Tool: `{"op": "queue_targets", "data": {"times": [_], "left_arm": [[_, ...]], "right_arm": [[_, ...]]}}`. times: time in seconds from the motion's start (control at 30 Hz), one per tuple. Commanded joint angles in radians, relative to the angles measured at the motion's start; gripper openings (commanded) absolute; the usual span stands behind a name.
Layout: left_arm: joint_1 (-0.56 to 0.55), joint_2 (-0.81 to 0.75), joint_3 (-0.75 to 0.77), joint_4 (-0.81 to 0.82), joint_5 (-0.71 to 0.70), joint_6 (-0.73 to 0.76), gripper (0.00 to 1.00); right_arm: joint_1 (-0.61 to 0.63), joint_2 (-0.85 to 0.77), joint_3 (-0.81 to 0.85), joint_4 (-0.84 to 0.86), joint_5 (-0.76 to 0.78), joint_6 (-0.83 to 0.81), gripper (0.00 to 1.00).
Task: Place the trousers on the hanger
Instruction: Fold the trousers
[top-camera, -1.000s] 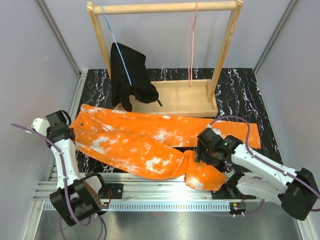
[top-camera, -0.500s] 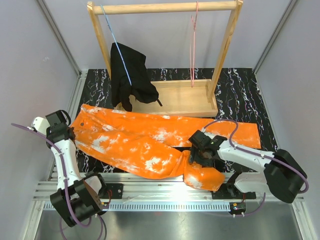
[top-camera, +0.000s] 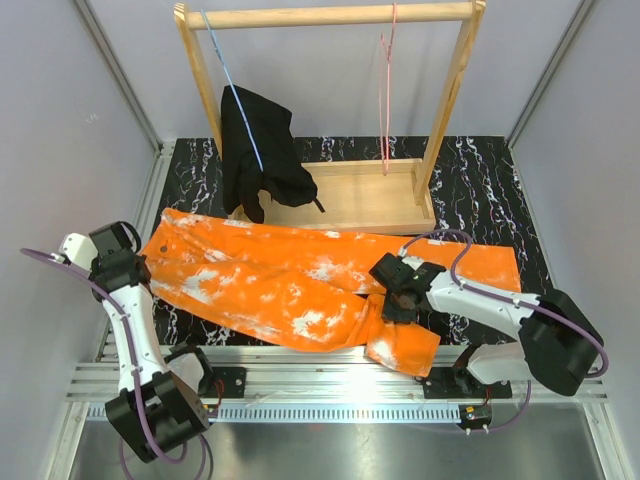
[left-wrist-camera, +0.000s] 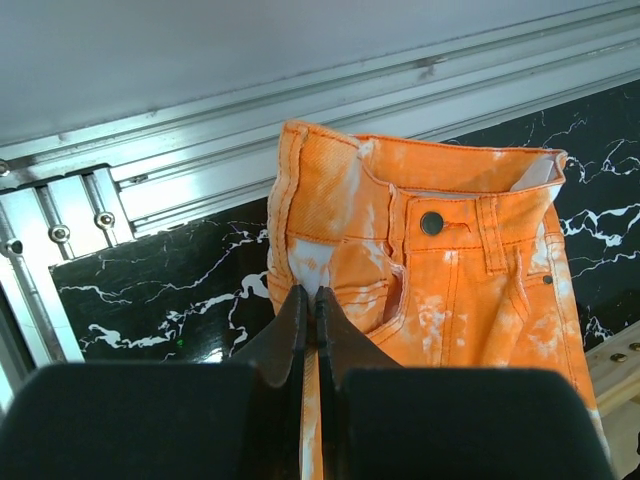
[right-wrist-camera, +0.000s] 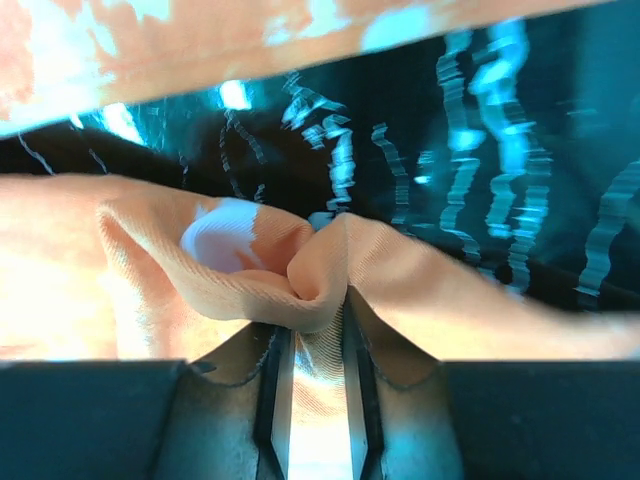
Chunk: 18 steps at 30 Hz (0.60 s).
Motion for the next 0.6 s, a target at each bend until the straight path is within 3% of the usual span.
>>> {"op": "queue_targets", "data": {"times": [0.0,0.13,0.27,0.57], "left_arm": [[0.002,-0.057,0.064,0.035,-0.058,0.044,0.0],[-0.004,-0.069,0.089,0.032,-0.071,0.076,0.0],[-0.004,-0.04,0.134,0.029,-0.085,0.093,0.0],[-0.006,0.115,0.236,0.026,-0.065,0.107,0.0]], "right_arm": [[0.003,-0.054,0.115,-0.173,0.197,-0.03,0.24],[0.002,-0.042,0.225,-0.305,0.315,-0.073,0.22],[-0.015,0.078,0.345,-0.374,0.447,-0.121,0.22],[-0.063,0.33,0.538,-0.345,0.604,-0.211,0.21]]}}
